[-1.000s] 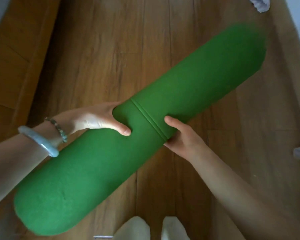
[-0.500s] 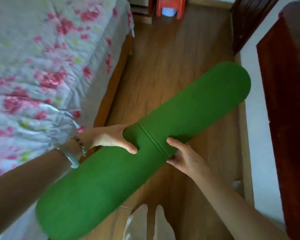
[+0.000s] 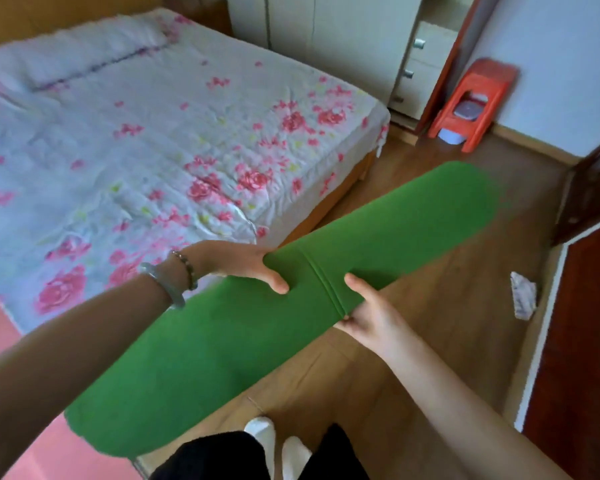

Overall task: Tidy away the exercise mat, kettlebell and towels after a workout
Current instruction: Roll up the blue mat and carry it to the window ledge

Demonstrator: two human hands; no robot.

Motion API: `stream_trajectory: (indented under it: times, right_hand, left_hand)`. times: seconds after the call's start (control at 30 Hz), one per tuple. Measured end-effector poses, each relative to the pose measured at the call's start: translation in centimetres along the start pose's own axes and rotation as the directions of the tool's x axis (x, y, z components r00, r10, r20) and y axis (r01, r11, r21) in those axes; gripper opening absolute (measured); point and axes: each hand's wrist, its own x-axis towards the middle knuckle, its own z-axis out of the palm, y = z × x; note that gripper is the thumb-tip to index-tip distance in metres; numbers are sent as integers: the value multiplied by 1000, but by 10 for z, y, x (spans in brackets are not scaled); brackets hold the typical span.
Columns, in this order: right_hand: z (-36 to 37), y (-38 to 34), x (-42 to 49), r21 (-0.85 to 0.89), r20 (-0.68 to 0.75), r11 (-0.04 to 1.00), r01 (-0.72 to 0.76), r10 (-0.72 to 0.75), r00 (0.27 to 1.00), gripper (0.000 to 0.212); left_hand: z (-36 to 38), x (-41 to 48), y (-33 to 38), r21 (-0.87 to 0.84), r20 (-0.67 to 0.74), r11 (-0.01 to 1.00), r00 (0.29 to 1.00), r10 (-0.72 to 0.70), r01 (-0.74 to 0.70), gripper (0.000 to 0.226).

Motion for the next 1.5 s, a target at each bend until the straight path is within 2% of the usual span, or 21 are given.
stream_trajectory:
  times: [0.13, 0.27, 0.4, 0.53, 0.6, 0.7, 0.83, 1.0, 1.13, 1.23, 1.5]
  right_hand:
    - [38, 22, -10, -184, 14, 980, -76, 80, 997, 56]
    - [91, 62, -8, -432, 82, 892, -135, 188, 979, 48]
    - [152, 114, -4, -593, 144, 787, -168, 309, 940, 51]
    - [215, 174, -5, -704, 203, 688, -175, 431, 879, 49]
    - [245, 207, -6, -751, 218, 637, -174, 487, 846, 49]
    - [291, 260, -11, -792, 257, 590, -157, 556, 790, 38]
    - [355, 331, -19, -843, 300, 527, -110, 629, 717, 27]
    - [427, 415, -19, -862, 330, 501, -83, 677, 658, 38]
    - [471, 468, -15, -869, 342, 489, -77, 707, 619, 48]
    - [502, 498, -7, -864, 364, 497, -78, 725, 585, 44]
    - [601, 576, 47, -877, 383, 479, -25, 731, 565, 45]
  left_hand:
    - [26, -59, -39, -297, -104, 954, 991, -81, 46, 64]
    - [57, -134, -92, -478, -236, 877, 955, -177, 45, 90]
    - [94, -213, -144, -623, -350, 782, 897, -271, -7, 98]
    - [133, -284, -195, -735, -447, 675, 794, -412, -64, 104]
    - [151, -318, -219, -769, -472, 629, 765, -439, -113, 100]
    - [175, -371, -253, -801, -515, 559, 722, -463, -213, 76]
    - [196, -441, -310, -811, -552, 527, 635, -541, -256, 89]
    - [206, -521, -371, -811, -571, 510, 575, -586, -285, 85]
    - [210, -568, -416, -815, -573, 482, 570, -589, -322, 78]
    - [207, -595, -449, -810, -582, 483, 555, -594, -333, 86]
    - [161, -652, -549, -812, -581, 473, 541, -608, -341, 85]
